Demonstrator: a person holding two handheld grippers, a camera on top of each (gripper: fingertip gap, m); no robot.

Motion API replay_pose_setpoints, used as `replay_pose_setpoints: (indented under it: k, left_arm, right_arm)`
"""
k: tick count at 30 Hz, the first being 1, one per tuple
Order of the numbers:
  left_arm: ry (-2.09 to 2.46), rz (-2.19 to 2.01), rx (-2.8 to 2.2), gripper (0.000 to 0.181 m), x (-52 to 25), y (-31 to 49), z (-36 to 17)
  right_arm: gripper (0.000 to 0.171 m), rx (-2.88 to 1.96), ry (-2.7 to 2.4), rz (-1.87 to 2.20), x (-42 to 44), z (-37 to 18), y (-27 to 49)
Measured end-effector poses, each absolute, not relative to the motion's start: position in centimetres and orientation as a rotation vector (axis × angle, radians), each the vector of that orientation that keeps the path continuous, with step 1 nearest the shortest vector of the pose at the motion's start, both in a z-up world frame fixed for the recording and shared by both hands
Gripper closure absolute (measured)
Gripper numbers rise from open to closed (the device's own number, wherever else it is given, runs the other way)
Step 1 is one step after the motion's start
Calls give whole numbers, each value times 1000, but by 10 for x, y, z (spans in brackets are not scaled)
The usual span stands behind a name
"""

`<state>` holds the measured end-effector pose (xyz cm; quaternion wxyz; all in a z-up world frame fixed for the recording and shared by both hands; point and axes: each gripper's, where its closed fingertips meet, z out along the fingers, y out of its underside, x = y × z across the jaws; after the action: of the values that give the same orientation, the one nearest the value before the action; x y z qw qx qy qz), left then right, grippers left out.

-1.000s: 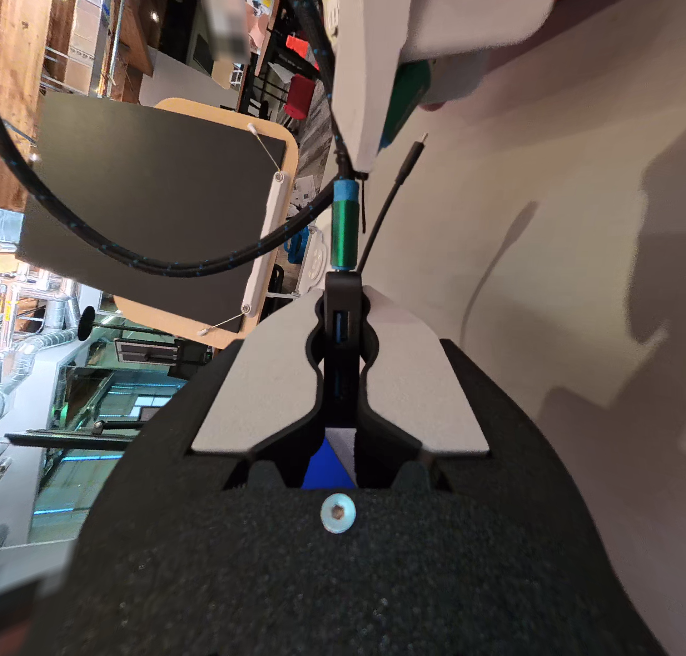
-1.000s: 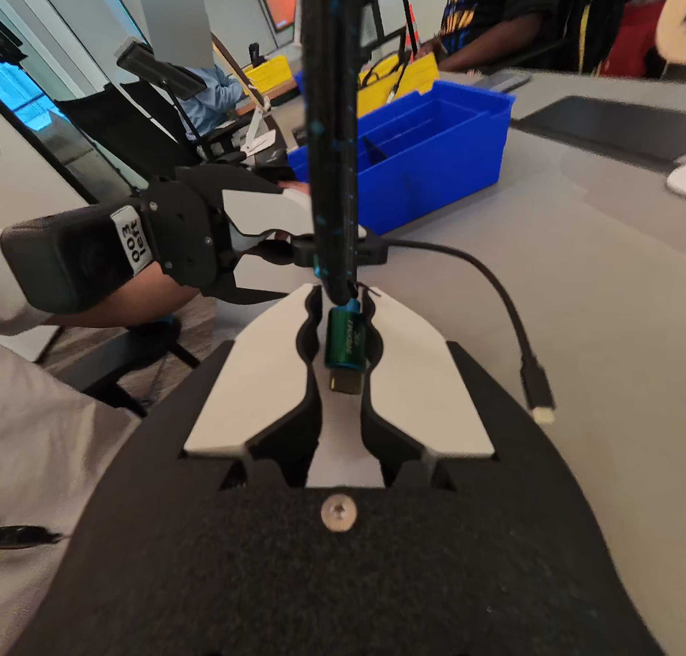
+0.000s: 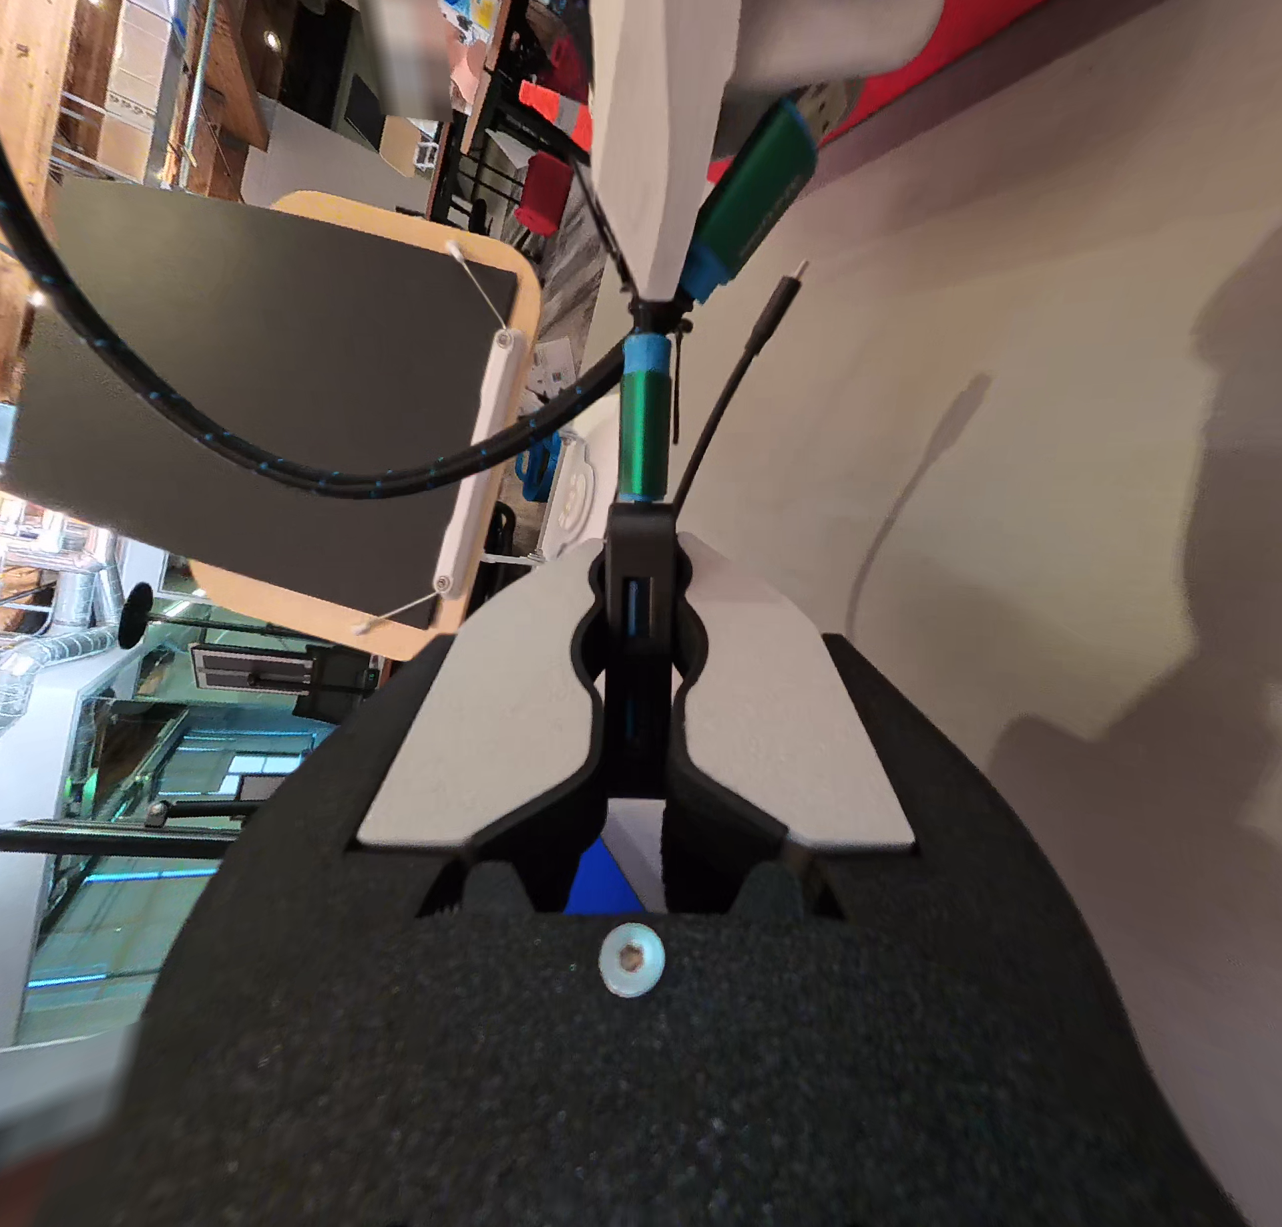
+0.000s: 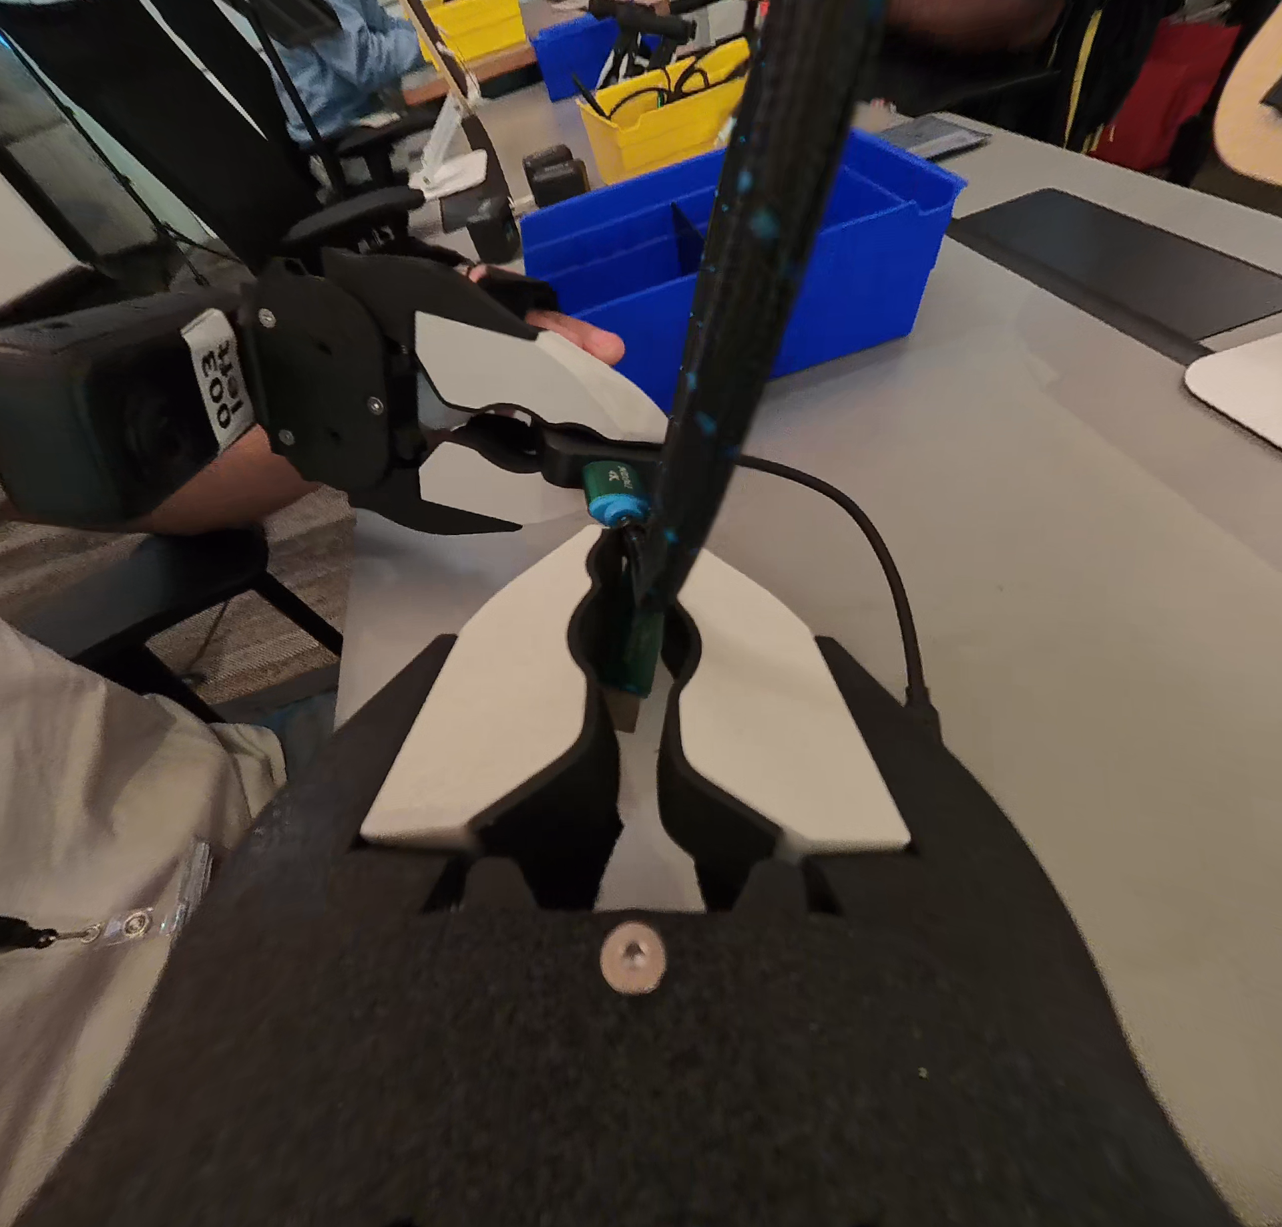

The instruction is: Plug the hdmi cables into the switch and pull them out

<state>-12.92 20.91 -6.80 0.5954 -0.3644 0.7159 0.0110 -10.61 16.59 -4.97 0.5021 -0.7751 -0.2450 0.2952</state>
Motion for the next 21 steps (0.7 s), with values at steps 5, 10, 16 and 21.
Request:
replay_pose_setpoints:
  k: [5, 10, 16, 21]
  left_arm:
    - [1680, 8, -815, 167, -128, 206, -66]
    - [1685, -25, -781, 167, -126, 201, -63]
    - [1636, -47, -918, 168, -153, 233, -64]
    - [1580, -31, -922, 168, -153, 232, -51]
  right_arm:
    - [162, -1856, -606, 719, -104, -47, 163]
    - [163, -1839, -601, 795, -101, -44, 160]
    - [162, -1766, -463, 815, -56, -16, 153]
    - [162, -1835, -535, 547, -35, -1, 143]
